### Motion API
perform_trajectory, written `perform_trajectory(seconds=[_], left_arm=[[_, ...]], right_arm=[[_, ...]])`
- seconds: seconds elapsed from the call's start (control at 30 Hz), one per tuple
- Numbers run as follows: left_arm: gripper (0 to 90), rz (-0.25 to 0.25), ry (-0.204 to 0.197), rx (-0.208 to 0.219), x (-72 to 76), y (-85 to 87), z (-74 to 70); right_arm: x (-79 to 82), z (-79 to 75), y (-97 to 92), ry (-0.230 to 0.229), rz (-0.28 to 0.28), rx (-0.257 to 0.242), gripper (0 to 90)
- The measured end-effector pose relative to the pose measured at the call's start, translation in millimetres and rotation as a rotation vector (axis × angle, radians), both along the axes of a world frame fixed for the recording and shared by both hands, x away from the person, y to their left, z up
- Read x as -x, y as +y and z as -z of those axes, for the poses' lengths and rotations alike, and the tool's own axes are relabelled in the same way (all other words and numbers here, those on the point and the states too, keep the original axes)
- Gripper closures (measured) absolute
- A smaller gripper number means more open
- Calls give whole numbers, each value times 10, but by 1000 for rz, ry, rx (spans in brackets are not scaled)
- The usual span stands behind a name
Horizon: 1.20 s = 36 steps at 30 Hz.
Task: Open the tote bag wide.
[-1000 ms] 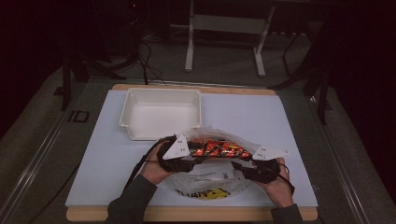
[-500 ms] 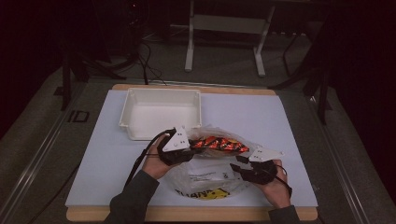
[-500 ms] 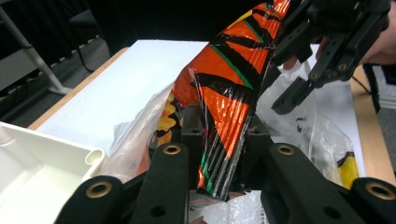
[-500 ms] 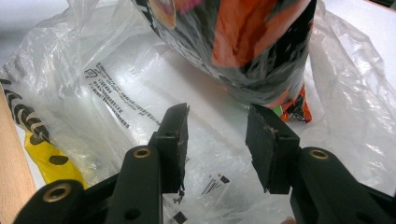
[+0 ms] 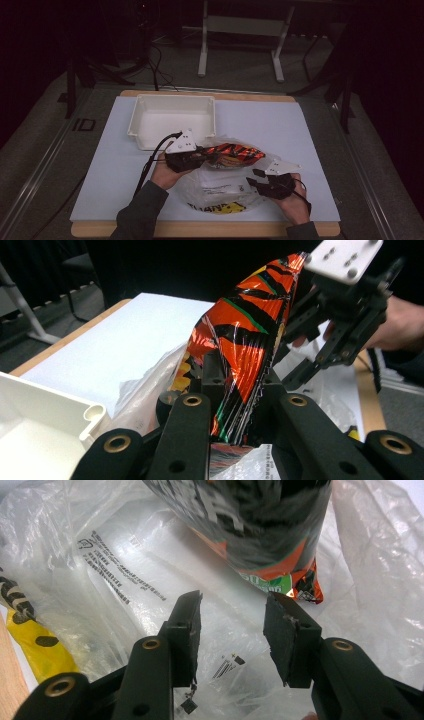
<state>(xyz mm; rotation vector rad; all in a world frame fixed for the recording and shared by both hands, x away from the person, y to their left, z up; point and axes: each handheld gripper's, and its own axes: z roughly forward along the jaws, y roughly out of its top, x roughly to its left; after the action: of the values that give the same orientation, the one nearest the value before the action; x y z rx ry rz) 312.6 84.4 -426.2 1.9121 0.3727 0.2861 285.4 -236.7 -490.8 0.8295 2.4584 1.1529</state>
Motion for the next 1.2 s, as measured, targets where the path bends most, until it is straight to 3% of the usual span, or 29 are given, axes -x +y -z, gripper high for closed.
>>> perform_trajectory(seconds=[0.13, 0.5, 1.2], left_arm=[[826, 3, 25, 28, -16, 37, -21], [830, 5, 57, 31, -36, 68, -222], [828, 34, 116, 57, 9, 234, -349]], right_arm=[[-4, 30, 12, 4, 4, 10, 571], [-12, 40, -2, 2, 20, 3, 565], [-41, 135, 4, 17, 39, 16, 561]])
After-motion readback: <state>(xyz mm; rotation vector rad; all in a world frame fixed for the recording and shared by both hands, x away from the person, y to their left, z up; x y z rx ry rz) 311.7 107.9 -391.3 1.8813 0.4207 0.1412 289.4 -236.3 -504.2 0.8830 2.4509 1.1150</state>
